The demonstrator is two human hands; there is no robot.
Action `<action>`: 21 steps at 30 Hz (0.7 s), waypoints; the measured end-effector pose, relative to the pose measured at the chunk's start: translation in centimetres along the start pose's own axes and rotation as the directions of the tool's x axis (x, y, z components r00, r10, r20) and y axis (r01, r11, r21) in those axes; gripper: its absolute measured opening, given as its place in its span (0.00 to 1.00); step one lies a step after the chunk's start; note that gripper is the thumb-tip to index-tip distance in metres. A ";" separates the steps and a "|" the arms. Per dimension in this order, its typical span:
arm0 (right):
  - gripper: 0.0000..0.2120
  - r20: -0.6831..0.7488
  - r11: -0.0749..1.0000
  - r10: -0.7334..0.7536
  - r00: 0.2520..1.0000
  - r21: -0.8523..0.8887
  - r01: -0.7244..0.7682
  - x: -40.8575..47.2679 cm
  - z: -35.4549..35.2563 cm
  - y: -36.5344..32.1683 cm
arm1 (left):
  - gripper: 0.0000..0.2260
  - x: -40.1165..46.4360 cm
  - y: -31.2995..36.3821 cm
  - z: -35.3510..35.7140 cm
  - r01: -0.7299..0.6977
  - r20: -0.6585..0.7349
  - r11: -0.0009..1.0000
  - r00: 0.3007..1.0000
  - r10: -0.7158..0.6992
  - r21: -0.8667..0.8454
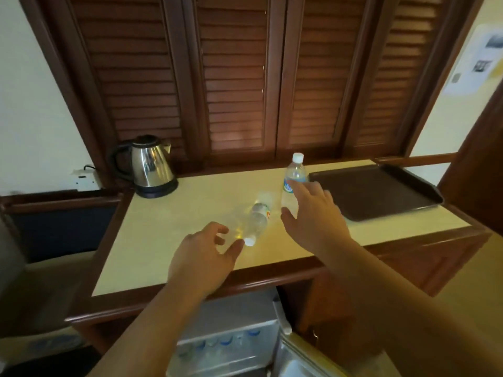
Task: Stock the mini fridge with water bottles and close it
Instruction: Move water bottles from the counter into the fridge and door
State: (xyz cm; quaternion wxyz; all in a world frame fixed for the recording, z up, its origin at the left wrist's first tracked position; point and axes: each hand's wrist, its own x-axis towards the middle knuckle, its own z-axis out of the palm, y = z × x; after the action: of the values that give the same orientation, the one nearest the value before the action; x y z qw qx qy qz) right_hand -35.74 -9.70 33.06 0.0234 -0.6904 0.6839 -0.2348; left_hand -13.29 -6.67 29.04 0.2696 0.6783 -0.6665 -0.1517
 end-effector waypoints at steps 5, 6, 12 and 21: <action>0.36 0.016 0.990 0.139 0.990 0.014 -0.140 11.3 1.1 1.2 | 0.41 7.8 -0.3 6.3 0.111 0.269 0.981 0.951 -0.151 0.159; 0.36 0.035 0.985 0.170 0.985 0.018 -0.171 13.2 1.3 1.6 | 0.42 8.7 -0.2 7.4 0.112 0.284 0.980 0.946 -0.156 0.166; 0.21 0.023 0.962 0.256 0.966 0.096 -0.257 18.0 3.3 3.9 | 0.36 11.9 -0.2 11.4 0.128 0.215 0.966 0.960 -0.177 0.223; 0.12 -0.202 0.957 0.212 0.956 0.239 -0.162 10.8 2.5 4.1 | 0.22 9.6 -1.0 8.9 0.099 0.066 0.989 0.992 -0.106 0.107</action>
State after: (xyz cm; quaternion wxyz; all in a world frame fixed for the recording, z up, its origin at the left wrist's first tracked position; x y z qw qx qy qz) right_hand -39.16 -20.96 32.56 0.0443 -0.5842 0.7146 -0.3823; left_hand -16.90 -17.67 22.73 0.2020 0.7188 -0.6470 -0.1548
